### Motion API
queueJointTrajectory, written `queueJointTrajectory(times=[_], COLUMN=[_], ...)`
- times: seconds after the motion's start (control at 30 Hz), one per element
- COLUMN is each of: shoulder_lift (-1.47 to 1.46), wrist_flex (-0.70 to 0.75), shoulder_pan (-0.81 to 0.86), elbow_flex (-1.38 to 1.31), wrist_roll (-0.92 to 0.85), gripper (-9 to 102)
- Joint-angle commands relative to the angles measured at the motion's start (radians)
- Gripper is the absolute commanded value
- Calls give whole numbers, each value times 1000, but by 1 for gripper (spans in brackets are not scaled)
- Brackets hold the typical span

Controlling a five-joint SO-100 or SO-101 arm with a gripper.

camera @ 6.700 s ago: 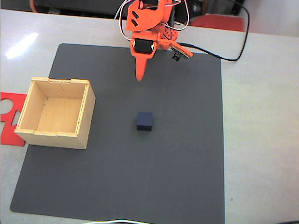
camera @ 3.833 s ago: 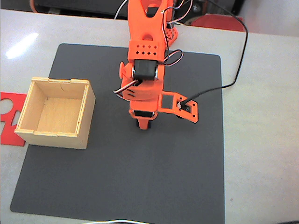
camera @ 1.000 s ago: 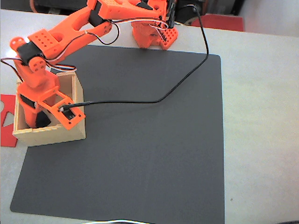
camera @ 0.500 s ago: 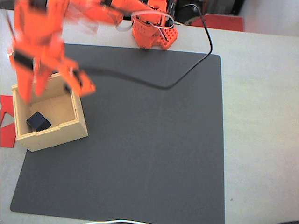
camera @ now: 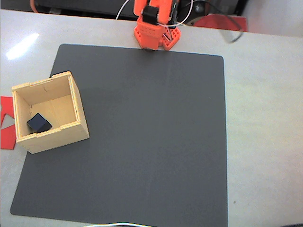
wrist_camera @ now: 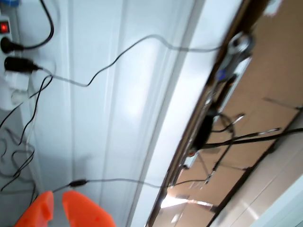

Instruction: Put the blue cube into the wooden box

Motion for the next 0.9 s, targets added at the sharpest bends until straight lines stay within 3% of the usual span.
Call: queueJointTrajectory(times=[0.0, 0.47, 0.87], shoulder_lift=[272, 1091, 1094], wrist_flex=[-12, -212, -383], shoulder_pan=[-72, 37, -31], elbow_flex=[189, 1201, 1733], wrist_roll=[-11, -278, -186], gripper=[0, 0, 0])
